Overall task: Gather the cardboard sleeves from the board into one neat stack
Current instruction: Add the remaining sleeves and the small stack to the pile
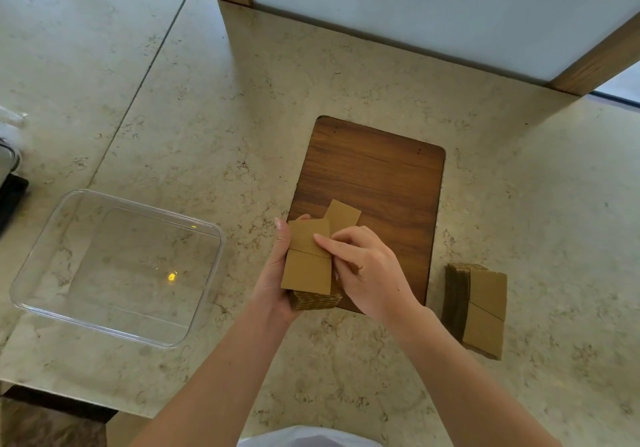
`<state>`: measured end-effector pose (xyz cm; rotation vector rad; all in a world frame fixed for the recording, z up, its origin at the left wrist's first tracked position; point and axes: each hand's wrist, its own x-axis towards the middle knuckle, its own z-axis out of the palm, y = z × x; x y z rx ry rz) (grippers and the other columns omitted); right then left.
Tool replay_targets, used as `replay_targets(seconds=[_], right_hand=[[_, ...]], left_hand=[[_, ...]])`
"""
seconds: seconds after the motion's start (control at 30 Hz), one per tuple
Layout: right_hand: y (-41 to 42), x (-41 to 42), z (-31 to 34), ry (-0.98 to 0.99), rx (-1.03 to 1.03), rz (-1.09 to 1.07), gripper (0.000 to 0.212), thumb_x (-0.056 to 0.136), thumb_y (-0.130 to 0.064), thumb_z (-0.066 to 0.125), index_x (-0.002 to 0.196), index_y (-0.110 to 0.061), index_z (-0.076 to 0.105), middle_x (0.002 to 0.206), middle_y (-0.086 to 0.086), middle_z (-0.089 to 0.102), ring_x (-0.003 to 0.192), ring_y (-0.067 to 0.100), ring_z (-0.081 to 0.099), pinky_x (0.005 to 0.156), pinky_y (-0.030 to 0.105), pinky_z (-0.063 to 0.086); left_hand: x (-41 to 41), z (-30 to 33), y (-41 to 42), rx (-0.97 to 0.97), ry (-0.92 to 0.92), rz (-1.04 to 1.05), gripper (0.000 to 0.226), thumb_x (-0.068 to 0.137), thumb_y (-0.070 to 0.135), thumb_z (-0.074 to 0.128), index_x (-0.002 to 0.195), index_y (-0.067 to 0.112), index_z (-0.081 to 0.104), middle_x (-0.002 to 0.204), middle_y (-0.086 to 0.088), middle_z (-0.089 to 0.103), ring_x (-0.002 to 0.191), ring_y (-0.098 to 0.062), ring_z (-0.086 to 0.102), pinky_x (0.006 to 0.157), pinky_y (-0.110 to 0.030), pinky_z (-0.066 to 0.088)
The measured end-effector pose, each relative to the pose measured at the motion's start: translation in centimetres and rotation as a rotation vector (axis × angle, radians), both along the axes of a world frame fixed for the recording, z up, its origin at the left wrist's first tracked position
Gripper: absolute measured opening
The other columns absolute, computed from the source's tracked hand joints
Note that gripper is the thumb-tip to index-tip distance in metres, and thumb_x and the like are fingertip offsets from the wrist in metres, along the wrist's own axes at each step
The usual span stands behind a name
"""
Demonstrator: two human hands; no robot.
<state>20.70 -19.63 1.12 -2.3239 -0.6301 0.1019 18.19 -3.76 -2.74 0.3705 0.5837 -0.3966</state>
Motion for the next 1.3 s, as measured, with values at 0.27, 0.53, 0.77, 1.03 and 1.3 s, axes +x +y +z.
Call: replay_targets(seconds=[0.27, 0.53, 0.77, 1.03, 1.3], right_hand=[[0.0, 2.7, -1.0, 0.479, 0.033, -0.231, 0.035, 0.092, -0.022, 0.052, 0.117, -0.034, 0.072, 0.122, -0.018, 0.056, 0.117, 0.001, 0.052, 0.099, 0.020, 0.045], [1.5, 6.3, -4.6, 0.419, -0.550, -0.343, 0.091, 0.068, -0.063, 0.083, 0.141, -0.024, 0.043, 0.137, 0.006, 0.043, 0.128, 0.030, 0.038, 0.106, 0.049, 0.036], [0.6, 6.5, -4.5, 0.585, -0.189, -0.440, 0.044, 0.087, -0.031, 0.079, 0.111, -0.024, 0.043, 0.103, -0.002, 0.062, 0.085, 0.013, 0.060, 0.070, 0.031, 0.053], [-3.8, 3.8, 2.9, 0.667, 0.429, -0.483, 0.016, 0.099, -0.025, 0.065, 0.103, -0.041, 0.065, 0.097, -0.013, 0.073, 0.084, 0.000, 0.066, 0.065, 0.018, 0.053], [-5.8, -2.3, 5.3, 0.613, 0.319, -0.394, 0.017, 0.102, -0.026, 0.058, 0.115, -0.035, 0.063, 0.112, -0.015, 0.068, 0.104, 0.008, 0.062, 0.093, 0.039, 0.055]], left_hand=[[-0.7, 0.0, 0.3, 0.054, 0.015, 0.021, 0.071, 0.065, 0.021, 0.097, 0.129, 0.030, 0.069, 0.110, -0.016, 0.075, 0.084, -0.030, 0.073, 0.075, -0.046, 0.062], [-1.0, -0.3, 1.2, 0.054, 0.081, 0.072, 0.061, 0.061, 0.028, 0.101, 0.116, 0.027, 0.073, 0.102, -0.015, 0.072, 0.081, -0.029, 0.071, 0.078, -0.045, 0.061], [-1.3, -0.2, 1.8, 0.031, 0.128, 0.060, 0.055, 0.068, 0.031, 0.096, 0.118, 0.027, 0.073, 0.102, -0.014, 0.071, 0.082, -0.029, 0.071, 0.078, -0.044, 0.061], [-2.0, 1.2, -0.2, 0.126, 0.093, -0.092, 0.060, 0.069, 0.044, 0.093, 0.123, 0.029, 0.070, 0.111, -0.017, 0.073, 0.090, -0.033, 0.072, 0.078, -0.048, 0.061], [-2.4, 5.5, -6.6, 0.232, -0.039, -0.385, 0.072, 0.066, 0.049, 0.089, 0.130, 0.022, 0.071, 0.127, -0.021, 0.072, 0.108, -0.038, 0.073, 0.079, -0.052, 0.062]])
